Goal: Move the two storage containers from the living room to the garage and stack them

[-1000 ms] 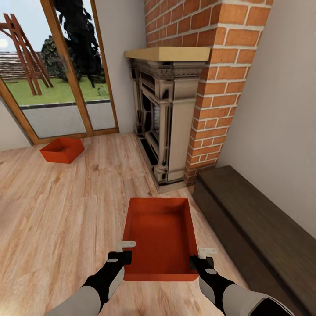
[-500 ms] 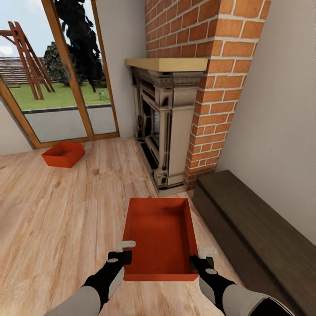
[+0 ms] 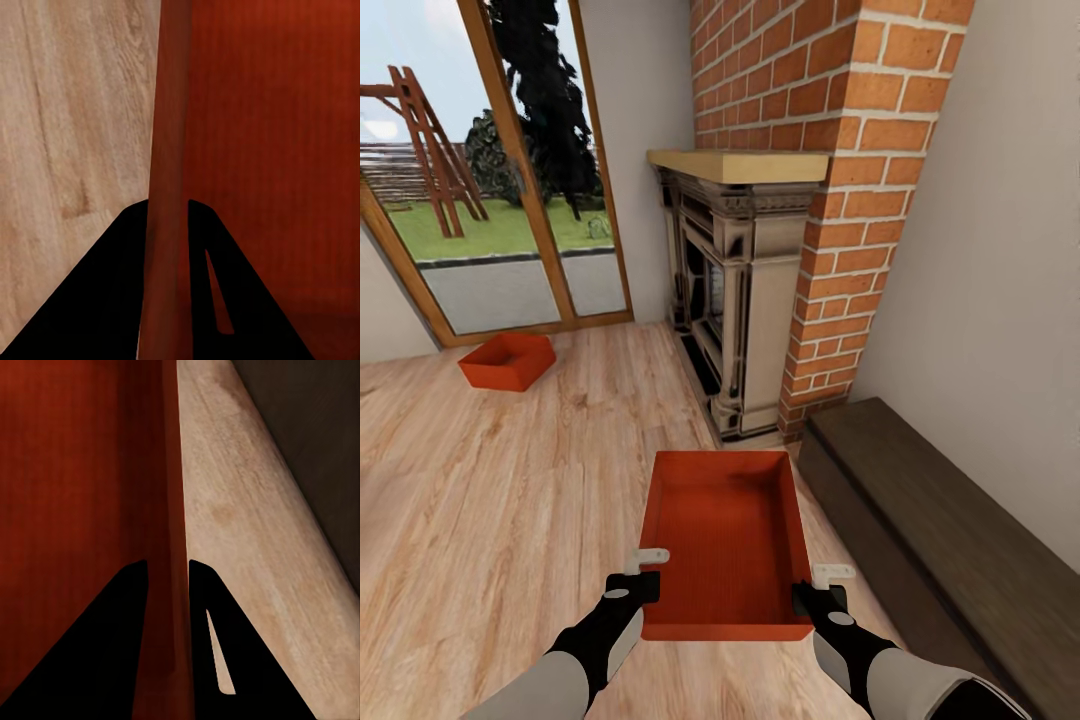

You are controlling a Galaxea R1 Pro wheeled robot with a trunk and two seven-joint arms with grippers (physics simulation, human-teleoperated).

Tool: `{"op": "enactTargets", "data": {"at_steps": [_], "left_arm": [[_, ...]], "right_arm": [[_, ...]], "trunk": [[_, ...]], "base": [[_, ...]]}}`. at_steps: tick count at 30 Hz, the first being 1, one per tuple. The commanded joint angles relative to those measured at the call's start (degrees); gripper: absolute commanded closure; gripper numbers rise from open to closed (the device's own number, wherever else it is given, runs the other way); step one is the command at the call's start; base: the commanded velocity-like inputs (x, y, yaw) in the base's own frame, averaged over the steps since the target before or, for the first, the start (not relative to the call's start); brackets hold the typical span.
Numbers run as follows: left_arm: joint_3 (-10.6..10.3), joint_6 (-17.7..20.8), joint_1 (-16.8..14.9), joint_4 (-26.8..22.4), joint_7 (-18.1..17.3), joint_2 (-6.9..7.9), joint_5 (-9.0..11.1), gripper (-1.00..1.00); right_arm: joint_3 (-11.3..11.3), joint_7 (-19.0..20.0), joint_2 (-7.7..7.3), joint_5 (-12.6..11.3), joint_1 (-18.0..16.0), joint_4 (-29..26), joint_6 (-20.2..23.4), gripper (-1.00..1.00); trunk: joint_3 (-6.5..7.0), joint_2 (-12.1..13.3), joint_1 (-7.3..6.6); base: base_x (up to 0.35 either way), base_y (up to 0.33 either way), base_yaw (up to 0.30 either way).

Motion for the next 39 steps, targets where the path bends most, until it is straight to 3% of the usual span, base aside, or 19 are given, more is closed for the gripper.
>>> {"op": "enactTargets", "data": {"at_steps": [1, 39], "left_arm": [[1.1, 0.4, 0.0, -0.7, -0.1, -0.19, 1.5, 1.00], [1.2, 0.3, 0.0, -0.7, -0.1, -0.19, 1.5, 1.00]], "right_arm": [[1.1, 0.2, 0.00, -1.3, 0.0, 0.2, -0.3, 1.00], [1.0, 0.2, 0.00, -1.3, 0.0, 0.2, -0.3, 1.00]], "trunk": [[0.04, 0.0, 0.00], [3.55, 0.0, 0.00]], "base": [[0.000, 0.000, 0.000], [0.000, 0.000, 0.000]]}}
